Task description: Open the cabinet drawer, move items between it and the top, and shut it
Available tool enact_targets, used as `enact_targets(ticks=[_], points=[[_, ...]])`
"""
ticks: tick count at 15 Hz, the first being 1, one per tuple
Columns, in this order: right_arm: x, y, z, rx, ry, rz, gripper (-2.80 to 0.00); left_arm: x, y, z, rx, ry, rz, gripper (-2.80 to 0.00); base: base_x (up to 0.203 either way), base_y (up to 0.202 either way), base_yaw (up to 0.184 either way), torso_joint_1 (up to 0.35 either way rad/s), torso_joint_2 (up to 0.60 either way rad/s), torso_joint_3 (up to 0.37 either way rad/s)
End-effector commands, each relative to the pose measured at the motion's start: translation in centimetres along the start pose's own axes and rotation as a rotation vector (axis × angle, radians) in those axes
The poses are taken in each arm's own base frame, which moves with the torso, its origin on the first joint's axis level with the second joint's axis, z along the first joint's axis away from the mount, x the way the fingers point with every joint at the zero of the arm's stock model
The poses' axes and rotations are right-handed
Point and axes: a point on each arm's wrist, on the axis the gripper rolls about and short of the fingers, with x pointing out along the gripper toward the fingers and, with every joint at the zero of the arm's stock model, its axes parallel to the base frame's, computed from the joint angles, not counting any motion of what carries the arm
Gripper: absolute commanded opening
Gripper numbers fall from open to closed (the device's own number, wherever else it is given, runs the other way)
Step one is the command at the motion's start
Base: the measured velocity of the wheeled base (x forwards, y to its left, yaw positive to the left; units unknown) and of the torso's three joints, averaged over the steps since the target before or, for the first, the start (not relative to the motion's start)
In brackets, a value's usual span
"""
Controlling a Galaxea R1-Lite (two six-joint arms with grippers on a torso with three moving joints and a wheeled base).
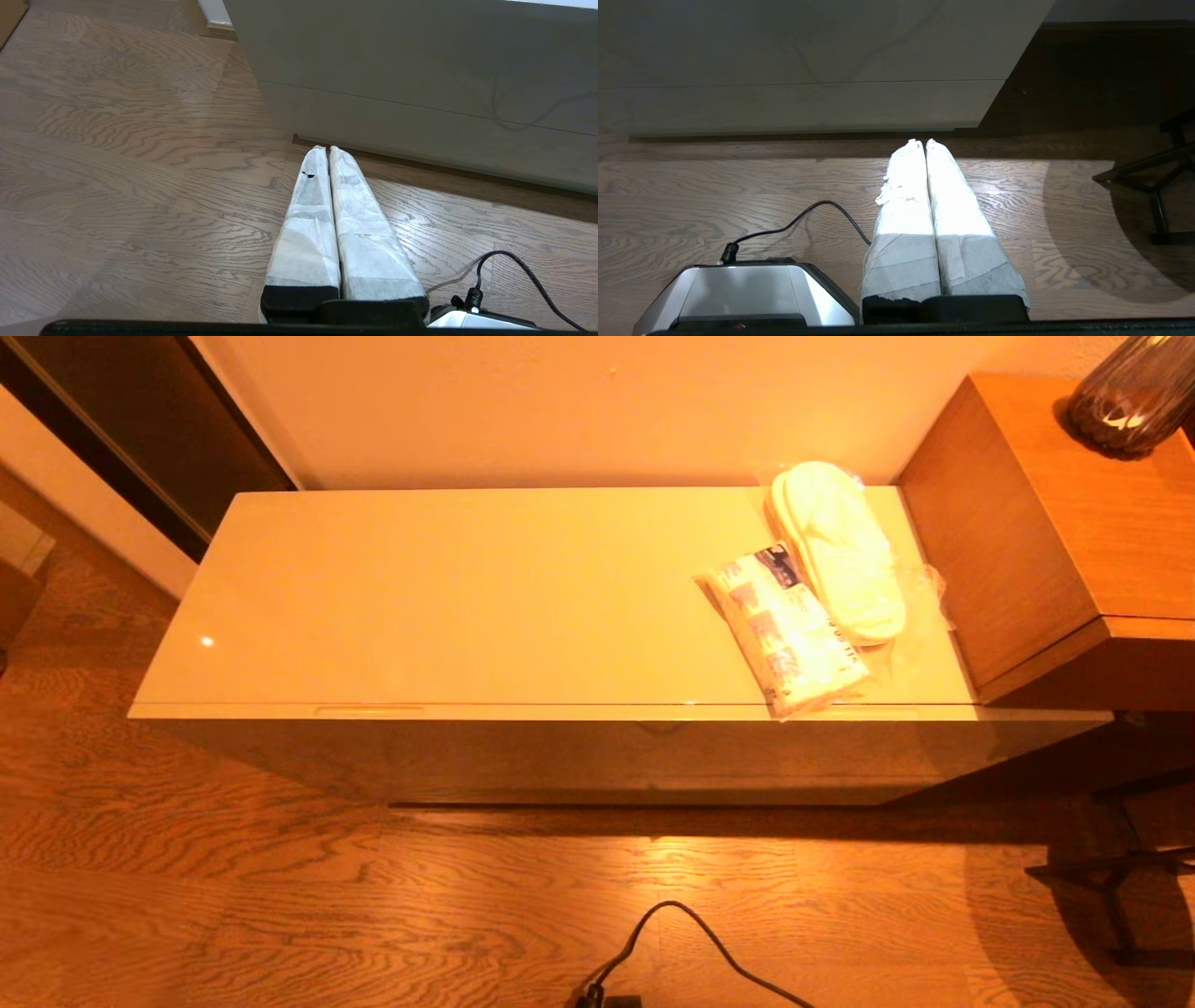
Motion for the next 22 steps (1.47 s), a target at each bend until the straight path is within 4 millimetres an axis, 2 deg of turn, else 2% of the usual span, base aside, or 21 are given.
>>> enact_targets(ticks=[1,22], points=[[0.02,0.00,-0.02,0.000,0.002,0.001,-2.80,-0.28,0.01,-0.13,-0.002,-0.038,-0.001,-2.80,0.000,0.000,0.000,0.000,0.00,0.000],[0.02,0.00,-0.01,0.000,0.002,0.001,-2.80,-0.28,0.01,-0.13,-0.002,-0.038,-0.001,-2.80,0.000,0.000,0.000,0.000,0.00,0.000]])
